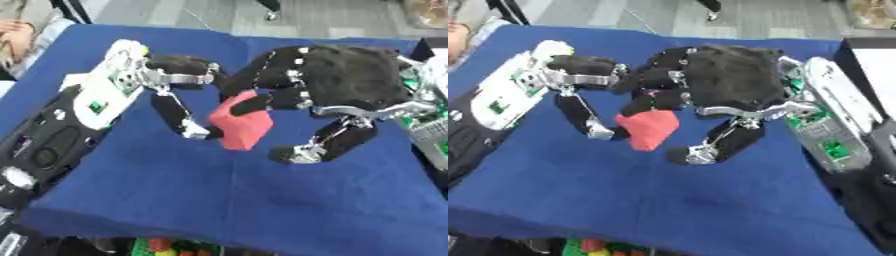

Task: Pick up the objects with one hand, pass them to the other hand, and then place them into the box on the other side of the table.

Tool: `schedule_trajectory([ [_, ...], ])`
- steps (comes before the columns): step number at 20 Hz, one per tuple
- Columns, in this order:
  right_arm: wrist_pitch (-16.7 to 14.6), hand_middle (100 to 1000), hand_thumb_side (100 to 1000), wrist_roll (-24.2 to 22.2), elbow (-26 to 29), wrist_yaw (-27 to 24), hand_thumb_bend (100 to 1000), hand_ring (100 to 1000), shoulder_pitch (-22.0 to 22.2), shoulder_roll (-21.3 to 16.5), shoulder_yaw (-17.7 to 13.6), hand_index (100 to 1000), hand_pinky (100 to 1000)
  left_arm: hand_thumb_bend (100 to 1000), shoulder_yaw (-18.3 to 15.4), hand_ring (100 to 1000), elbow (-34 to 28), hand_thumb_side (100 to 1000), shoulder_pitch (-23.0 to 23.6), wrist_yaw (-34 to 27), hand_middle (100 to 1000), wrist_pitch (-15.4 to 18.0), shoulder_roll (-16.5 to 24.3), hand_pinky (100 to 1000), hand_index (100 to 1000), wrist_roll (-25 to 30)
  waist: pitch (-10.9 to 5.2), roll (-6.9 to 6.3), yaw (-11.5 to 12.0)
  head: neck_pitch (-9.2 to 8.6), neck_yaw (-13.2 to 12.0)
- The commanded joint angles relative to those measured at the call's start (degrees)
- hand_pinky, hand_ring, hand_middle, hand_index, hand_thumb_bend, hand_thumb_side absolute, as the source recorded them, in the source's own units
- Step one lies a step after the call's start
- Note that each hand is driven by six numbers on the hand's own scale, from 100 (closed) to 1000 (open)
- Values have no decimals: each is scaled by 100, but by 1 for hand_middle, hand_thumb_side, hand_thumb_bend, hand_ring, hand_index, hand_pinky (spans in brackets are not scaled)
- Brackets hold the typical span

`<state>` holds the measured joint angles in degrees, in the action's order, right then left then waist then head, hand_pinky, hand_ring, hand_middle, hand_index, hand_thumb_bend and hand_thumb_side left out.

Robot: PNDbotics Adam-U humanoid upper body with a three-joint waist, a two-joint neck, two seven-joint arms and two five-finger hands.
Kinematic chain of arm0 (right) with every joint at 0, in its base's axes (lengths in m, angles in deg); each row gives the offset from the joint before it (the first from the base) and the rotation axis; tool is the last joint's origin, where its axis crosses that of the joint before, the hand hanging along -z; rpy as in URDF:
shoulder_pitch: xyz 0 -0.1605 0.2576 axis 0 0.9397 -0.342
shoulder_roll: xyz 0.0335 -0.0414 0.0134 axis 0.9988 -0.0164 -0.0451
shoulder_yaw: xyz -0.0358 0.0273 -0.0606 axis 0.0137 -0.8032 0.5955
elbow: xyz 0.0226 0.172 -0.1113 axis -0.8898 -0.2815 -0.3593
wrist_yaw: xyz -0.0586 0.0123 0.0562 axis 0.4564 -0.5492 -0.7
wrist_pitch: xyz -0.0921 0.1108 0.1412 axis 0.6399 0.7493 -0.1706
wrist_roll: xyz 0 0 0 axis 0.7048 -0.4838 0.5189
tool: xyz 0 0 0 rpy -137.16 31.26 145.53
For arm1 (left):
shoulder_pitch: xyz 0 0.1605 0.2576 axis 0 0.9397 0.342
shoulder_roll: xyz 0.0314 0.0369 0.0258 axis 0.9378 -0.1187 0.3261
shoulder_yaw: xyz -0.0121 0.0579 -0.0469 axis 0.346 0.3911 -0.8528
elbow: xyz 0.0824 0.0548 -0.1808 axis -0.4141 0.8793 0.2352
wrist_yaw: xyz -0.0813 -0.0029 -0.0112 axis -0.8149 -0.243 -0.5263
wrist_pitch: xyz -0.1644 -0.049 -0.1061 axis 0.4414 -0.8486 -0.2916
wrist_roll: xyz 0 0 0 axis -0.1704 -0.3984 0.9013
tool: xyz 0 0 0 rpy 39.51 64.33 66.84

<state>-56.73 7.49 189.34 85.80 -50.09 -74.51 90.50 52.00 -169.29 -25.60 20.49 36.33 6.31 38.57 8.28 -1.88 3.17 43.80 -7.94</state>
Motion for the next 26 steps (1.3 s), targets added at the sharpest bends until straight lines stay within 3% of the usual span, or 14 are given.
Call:
schedule_trajectory([
  [1, -819, 914, 344, -721, -13, 178, 338, 886, -78, 0, 8, 890, 842, 125, -29, 660, -96, 442, -129, -60, 583, 1044, 59, 806, 733, 1060, -110, 10, 13, 31, 13],
  [8, -819, 903, 314, -547, -28, 396, 360, 880, -83, 4, 60, 882, 834, 115, -52, 657, -87, 448, -153, -121, 581, 976, 39, 804, 731, 1060, -112, 18, 22, 31, 4],
  [26, -819, 858, 130, -16, -135, 1344, 408, 845, -89, 57, 41, 848, 793, 100, 55, 647, -247, 481, -147, -528, 571, 592, 12, 797, 721, 1060, -106, -2, 4, 31, -1],
])
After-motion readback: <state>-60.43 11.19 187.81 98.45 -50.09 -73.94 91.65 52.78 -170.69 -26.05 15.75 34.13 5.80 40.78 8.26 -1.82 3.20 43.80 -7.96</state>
